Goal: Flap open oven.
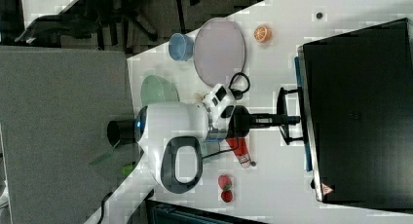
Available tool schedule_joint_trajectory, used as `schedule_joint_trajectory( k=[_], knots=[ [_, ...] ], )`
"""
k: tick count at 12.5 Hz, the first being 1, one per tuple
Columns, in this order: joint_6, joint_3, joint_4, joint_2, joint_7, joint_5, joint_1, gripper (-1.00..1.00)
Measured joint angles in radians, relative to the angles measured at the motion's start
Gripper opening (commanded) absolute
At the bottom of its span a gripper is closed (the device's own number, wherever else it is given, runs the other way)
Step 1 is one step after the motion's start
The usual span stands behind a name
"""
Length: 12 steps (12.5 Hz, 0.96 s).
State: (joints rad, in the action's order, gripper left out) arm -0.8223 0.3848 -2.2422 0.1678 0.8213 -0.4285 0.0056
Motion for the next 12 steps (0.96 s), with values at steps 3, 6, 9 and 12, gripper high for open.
schedule_joint_trajectory(
  k=[3, 6, 9, 12],
  knots=[
    [0.000, -0.037, -0.021, 0.017, -0.134, -0.098, 0.046, -0.65],
    [-0.002, -0.088, -0.023, 0.093, -0.290, -0.163, 0.082, -0.65],
    [0.002, -0.114, -0.020, 0.196, -0.486, -0.321, 0.168, -0.65],
    [0.013, -0.132, -0.012, 0.292, -0.647, -0.400, 0.211, -0.65]
  ],
)
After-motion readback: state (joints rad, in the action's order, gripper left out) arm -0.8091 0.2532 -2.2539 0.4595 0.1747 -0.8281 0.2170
